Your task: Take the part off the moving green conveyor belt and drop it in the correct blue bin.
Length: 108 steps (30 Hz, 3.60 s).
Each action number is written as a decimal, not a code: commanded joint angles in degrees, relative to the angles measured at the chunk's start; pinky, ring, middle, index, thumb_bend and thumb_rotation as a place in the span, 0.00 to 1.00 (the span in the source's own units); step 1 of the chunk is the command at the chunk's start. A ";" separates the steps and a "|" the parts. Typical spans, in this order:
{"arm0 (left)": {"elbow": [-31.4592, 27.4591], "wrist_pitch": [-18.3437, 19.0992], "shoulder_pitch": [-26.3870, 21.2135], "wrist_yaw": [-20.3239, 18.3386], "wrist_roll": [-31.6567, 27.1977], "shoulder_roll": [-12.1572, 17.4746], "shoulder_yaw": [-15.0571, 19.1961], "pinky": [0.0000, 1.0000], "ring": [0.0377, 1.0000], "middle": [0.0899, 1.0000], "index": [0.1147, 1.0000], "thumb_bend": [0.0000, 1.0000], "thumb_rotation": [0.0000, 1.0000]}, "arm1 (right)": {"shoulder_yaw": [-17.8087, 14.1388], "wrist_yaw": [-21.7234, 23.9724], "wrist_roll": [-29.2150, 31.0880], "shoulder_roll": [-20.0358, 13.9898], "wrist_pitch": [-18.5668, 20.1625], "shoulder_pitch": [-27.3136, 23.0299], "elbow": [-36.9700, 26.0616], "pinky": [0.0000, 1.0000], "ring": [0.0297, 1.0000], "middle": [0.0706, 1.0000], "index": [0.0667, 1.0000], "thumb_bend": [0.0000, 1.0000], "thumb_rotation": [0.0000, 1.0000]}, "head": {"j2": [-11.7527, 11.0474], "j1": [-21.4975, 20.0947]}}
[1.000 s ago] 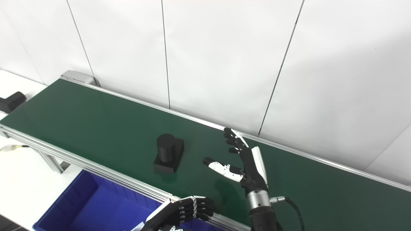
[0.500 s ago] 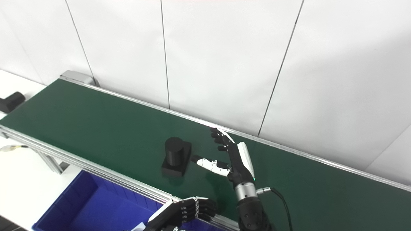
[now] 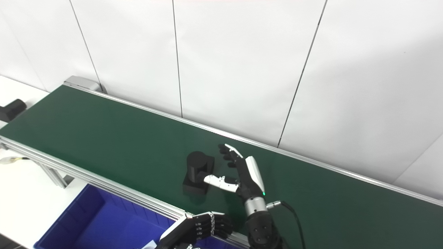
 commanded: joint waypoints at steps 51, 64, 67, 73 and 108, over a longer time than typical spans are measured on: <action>-4.20 -1.40 0.62 0.02 -0.48 0.67 0.10 0.71 0.71 0.72 0.70 0.96 0.55 | -1.98 -10.00 0.51 2.05 -10.12 -0.20 1.56 0.44 0.43 0.46 0.46 0.52 0.00 | 2.62 -1.88; -3.93 -1.90 0.60 0.23 -0.32 0.65 0.13 0.71 0.72 0.72 0.70 0.95 0.55 | -3.03 -9.46 1.73 2.19 -9.86 1.61 -3.71 0.42 0.43 0.46 0.46 0.52 0.00 | 2.67 -2.73; -3.97 -1.86 0.62 0.28 -0.27 0.68 0.18 0.71 0.72 0.72 0.70 0.95 0.56 | -3.92 -8.96 2.36 2.13 -8.38 3.03 -8.56 0.41 0.43 0.47 0.46 0.52 0.00 | 2.70 -3.10; -3.65 -2.16 0.43 -0.11 -0.75 0.99 0.32 0.72 0.72 0.73 0.71 0.94 0.56 | -5.93 -7.91 3.01 1.60 -4.77 5.56 -18.49 0.41 0.43 0.46 0.46 0.52 0.00 | 2.64 -3.83; -5.44 -1.83 1.13 -3.52 -6.78 4.71 2.69 0.77 0.75 0.75 0.75 0.89 0.56 | -11.21 -2.89 5.69 -2.31 0.63 19.88 -49.46 0.44 0.43 0.45 0.46 0.52 0.00 | 9.46 -18.25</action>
